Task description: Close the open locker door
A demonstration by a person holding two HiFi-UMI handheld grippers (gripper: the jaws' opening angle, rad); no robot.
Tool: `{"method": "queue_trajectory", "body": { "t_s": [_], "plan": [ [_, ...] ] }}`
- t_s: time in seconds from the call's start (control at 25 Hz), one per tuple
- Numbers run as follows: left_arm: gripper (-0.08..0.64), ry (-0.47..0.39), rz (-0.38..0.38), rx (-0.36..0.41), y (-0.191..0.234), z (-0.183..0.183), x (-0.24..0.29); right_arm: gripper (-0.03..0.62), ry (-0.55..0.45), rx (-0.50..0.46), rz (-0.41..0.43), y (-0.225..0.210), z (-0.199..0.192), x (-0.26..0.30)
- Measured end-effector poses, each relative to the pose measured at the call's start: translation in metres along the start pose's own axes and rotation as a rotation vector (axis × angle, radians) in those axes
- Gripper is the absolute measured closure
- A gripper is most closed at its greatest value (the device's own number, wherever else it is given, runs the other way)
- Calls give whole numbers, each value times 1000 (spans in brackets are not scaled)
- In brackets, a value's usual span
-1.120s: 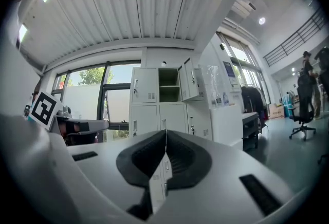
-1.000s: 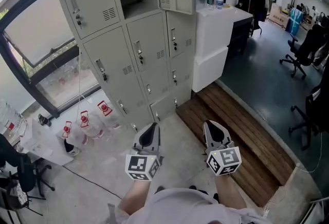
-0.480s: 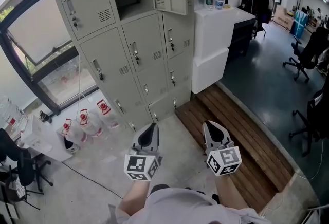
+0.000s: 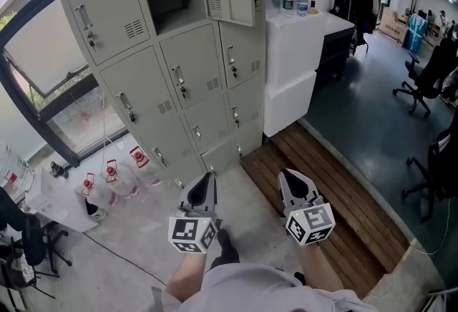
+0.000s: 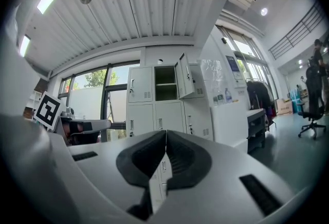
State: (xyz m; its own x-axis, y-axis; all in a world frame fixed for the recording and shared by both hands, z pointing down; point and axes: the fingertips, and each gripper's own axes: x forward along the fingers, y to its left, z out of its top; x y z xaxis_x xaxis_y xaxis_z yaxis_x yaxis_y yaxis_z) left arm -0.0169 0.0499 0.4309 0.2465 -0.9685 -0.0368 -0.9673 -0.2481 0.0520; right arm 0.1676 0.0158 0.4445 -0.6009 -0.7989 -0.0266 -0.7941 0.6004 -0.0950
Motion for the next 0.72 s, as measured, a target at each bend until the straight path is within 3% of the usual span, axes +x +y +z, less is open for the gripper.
{"method": "queue_trajectory", "body": {
  "t_s": [0.24, 0.72],
  "plan": [
    [553, 0, -37, -6, 39, -4, 63, 580, 14, -5, -35, -23, -7, 66],
    [552, 2, -154, 12, 167, 12, 210, 579, 4, -14, -117, -40, 6, 247]
  ]
}}
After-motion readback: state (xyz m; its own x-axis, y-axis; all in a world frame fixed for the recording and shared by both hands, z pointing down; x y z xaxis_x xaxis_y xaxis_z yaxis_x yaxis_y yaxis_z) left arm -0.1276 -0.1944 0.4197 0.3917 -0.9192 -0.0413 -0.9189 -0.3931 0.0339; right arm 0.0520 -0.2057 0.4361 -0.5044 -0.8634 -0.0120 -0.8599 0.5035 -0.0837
